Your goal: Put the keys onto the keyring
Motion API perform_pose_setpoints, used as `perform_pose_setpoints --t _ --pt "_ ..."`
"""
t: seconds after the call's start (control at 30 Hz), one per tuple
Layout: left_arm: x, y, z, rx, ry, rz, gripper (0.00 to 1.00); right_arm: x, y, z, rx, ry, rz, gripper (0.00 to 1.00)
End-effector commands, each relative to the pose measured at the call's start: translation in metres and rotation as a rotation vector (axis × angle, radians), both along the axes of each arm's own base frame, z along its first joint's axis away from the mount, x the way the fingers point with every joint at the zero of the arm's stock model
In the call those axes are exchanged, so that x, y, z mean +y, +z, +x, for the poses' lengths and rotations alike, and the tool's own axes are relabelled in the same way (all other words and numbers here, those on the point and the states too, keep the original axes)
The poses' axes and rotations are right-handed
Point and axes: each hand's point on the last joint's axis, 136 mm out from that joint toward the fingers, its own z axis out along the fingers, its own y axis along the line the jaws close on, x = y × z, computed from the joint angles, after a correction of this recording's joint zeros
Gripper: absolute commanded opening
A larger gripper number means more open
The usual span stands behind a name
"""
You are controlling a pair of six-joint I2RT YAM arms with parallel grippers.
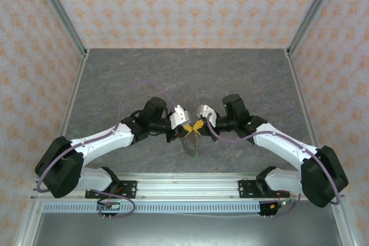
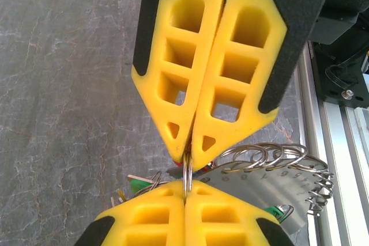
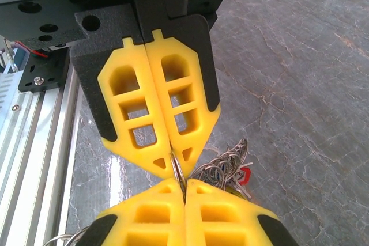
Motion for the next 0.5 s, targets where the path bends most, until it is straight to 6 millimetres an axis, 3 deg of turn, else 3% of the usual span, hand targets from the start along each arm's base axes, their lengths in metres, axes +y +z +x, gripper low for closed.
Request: perform_pose_setpoints --t 0.0,0.47 --pt "-0.009 0.02 0.004 -0.057 0.002 -0.081 0.0 0.004 0.007 -0.001 -0.015 0.008 0.051 0.1" --pt "-0.015 0.036 -0.006 -0.042 -0.036 -0.209 0.0 -0.002 -0.001 0.005 0.053 0.007 0.161 0.08"
